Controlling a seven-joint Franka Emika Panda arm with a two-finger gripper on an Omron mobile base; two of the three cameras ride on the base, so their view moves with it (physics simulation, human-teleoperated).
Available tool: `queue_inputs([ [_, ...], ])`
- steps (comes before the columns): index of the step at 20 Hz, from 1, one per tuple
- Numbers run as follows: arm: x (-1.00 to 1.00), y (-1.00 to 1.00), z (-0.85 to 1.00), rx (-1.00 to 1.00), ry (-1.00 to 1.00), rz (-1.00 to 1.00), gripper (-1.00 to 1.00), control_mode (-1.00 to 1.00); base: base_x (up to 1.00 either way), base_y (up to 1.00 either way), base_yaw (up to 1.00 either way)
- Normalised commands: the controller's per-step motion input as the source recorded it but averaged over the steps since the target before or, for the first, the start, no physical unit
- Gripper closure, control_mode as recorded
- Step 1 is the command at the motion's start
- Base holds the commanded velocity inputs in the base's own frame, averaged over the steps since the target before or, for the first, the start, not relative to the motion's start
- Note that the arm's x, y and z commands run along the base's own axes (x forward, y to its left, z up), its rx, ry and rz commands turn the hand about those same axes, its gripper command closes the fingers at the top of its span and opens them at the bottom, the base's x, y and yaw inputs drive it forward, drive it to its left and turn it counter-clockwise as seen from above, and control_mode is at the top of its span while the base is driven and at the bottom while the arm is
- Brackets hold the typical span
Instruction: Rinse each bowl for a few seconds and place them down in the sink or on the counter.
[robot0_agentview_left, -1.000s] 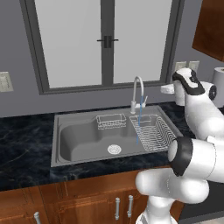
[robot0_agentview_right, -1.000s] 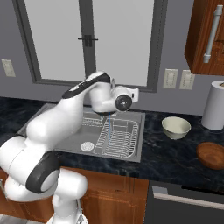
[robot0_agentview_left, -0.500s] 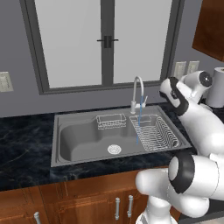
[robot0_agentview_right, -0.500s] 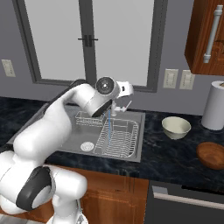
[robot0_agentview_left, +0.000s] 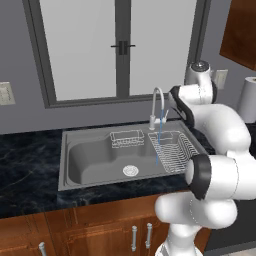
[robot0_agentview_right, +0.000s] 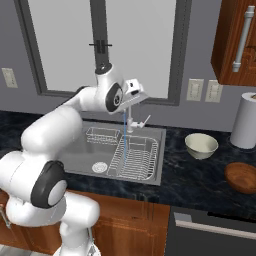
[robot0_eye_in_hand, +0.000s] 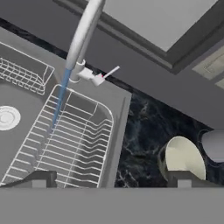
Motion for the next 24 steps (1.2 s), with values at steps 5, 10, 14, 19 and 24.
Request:
queue_inputs([
  [5,0.12,-0.21,0.12,-0.21,0.21,0.01,-1.0,-1.0,0.0,0.0,0.0],
  [10,0.06,-0.24,0.04,-0.14,0.15,0.01,-1.0,-1.0,0.0,0.0,0.0],
  [14,0.06,-0.18,-0.01,-0.11,0.13,0.04,-1.0,-1.0,0.0,0.0,0.0],
  [19,0.0,-0.23,-0.03,-0.09,0.1,0.04,-1.0,-1.0,0.0,0.0,0.0],
  [24,0.0,-0.3,-0.1,-0.02,0.02,0.03,-1.0,-1.0,0.0,0.0,0.0],
])
